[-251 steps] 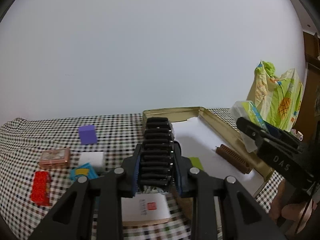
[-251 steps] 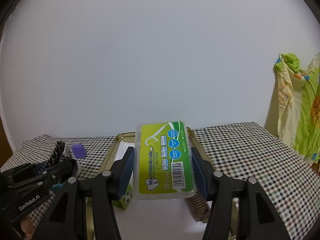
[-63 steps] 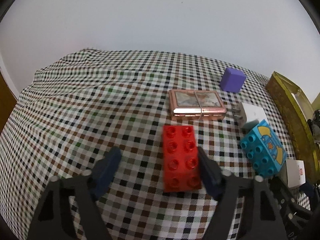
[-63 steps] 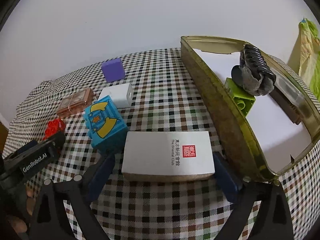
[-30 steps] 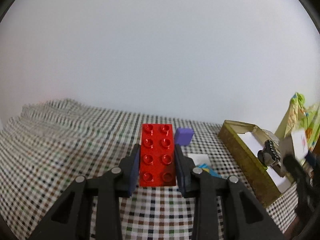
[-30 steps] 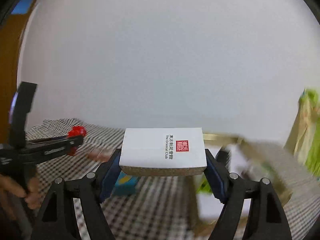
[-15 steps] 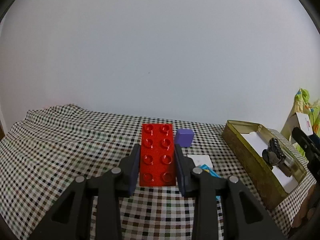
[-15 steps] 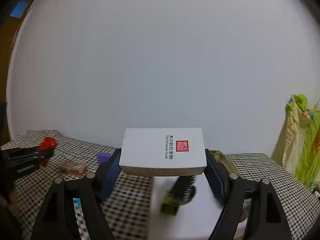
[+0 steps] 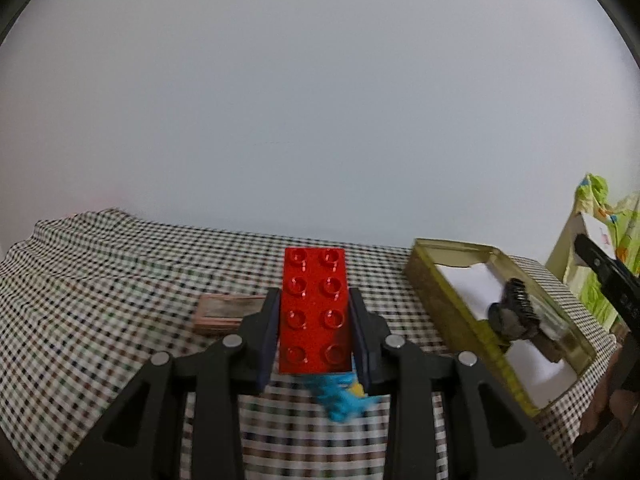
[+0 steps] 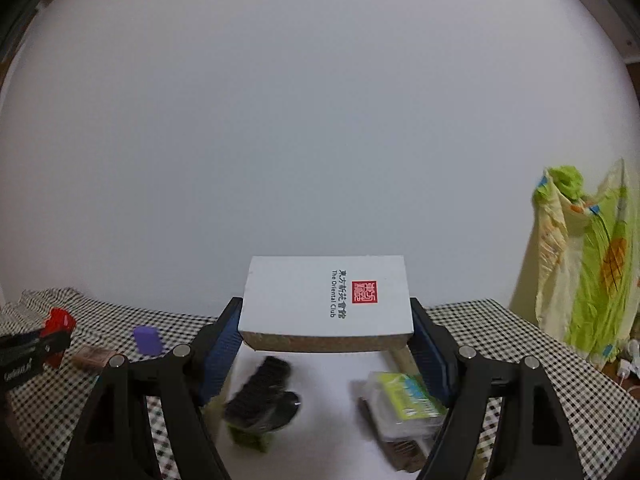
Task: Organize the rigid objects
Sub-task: 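Carry the red brick and white box over the gold tray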
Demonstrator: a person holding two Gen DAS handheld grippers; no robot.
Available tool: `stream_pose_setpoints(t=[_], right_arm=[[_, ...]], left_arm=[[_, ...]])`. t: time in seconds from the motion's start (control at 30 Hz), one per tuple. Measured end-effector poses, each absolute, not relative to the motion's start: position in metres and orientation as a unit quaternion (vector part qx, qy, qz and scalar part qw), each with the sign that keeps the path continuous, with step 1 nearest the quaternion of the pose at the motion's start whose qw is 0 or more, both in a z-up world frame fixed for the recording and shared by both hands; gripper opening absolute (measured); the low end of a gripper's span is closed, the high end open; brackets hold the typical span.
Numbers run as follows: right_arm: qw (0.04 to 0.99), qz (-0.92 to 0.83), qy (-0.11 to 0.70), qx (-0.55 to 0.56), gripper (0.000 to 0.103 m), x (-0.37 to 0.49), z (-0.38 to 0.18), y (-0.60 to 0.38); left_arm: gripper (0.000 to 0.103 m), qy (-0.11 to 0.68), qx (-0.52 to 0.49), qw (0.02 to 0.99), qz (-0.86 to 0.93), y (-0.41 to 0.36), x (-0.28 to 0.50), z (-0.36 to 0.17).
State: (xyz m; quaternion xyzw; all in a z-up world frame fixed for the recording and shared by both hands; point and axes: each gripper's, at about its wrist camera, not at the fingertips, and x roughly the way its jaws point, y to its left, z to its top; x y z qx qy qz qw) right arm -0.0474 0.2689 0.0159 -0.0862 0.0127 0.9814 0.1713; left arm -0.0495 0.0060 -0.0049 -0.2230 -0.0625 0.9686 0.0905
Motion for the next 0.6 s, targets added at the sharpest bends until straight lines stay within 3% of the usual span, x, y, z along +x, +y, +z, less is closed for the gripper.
stream_pose_setpoints(t=[0.6], right_arm=[[0.214,0.971,0.023,-0.104,0.079,-0.042,0.014,0.342]], left_arm=[[0.031,0.003,-0.211,0.192,0.958,0.118,-0.032,0.011]])
